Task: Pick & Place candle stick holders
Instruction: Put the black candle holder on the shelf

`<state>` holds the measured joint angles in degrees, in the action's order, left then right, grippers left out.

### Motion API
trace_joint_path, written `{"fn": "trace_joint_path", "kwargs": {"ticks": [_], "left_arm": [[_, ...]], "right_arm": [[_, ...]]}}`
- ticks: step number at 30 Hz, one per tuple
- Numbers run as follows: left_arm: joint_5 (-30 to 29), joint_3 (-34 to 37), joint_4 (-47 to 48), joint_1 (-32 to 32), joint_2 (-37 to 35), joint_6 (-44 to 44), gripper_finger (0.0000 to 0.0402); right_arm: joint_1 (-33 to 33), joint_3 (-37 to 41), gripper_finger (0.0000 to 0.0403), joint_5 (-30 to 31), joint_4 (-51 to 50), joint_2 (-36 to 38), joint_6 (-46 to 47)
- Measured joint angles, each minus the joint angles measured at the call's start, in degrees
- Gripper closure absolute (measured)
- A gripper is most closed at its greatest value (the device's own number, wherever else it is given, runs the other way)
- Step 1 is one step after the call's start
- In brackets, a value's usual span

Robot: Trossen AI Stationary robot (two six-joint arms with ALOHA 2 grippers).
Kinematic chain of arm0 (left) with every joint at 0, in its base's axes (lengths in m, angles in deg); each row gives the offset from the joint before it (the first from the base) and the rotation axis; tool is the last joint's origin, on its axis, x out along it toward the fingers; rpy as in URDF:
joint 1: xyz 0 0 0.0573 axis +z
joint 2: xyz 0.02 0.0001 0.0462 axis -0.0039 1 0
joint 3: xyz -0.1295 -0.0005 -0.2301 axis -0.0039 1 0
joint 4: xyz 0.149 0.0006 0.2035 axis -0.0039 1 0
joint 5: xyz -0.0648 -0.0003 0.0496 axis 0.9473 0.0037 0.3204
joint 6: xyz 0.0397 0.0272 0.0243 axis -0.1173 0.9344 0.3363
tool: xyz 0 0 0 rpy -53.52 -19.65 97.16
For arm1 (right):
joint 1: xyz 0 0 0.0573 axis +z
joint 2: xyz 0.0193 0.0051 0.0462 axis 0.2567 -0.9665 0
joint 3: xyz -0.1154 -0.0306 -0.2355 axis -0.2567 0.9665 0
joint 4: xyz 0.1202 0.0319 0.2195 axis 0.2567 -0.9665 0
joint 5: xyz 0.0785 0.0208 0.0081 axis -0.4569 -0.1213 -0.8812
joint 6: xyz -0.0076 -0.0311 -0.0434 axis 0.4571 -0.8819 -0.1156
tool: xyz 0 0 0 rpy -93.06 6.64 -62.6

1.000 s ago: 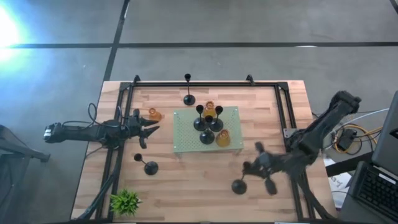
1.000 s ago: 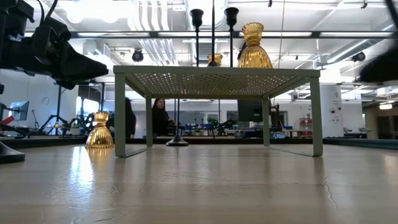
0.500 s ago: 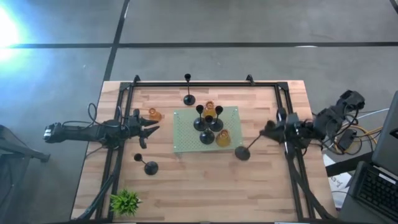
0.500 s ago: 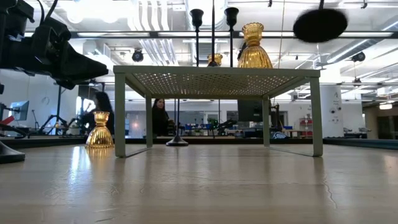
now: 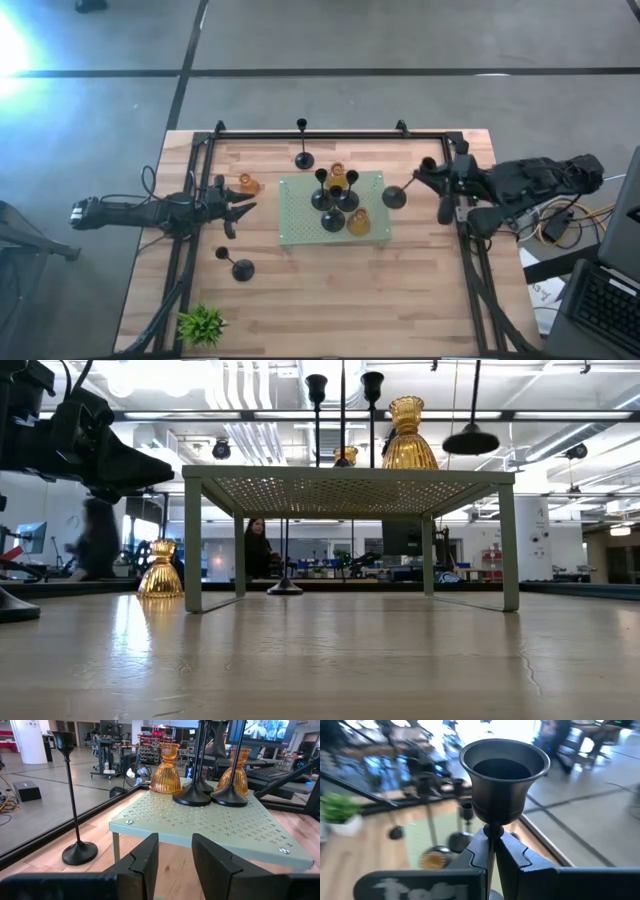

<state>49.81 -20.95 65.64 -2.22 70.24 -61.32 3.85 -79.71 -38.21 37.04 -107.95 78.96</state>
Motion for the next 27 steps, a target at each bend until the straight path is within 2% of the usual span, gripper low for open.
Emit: {"fn": "trace_joint_path", "kwargs": {"ticks": [4, 8, 13, 20, 24, 27], "left_arm": [[0.0, 0.0, 0.0, 0.0, 0.0, 0.0, 0.028], [0.0, 0.0, 0.0, 0.0, 0.01, 0.0, 0.028], [0.0, 0.0, 0.0, 0.0, 0.0, 0.0, 0.028], [0.0, 0.0, 0.0, 0.0, 0.02, 0.0, 0.028], [0.0, 0.0, 0.0, 0.0, 0.0, 0.0, 0.028], [0.0, 0.0, 0.02, 0.0, 0.02, 0.0, 0.028]], "right_arm": [[-4.39, -3.99, 0.0392, -0.77, -2.99, -4.81, -1.98], [-9.55, -6.26, 0.0392, -4.84, -2.33, -7.91, -5.24], [-18.02, -5.61, 0.0392, -15.99, 1.83, -10.08, -7.34], [-28.61, -2.84, 0.0392, -28.15, 7.17, -10.25, -8.17], [-32.02, -1.37, 0.0392, -32.42, 9.77, -10.63, -8.1], [-33.85, 0.0, 0.0392, -33.27, 9.89, -11.86, -8.87]]}}
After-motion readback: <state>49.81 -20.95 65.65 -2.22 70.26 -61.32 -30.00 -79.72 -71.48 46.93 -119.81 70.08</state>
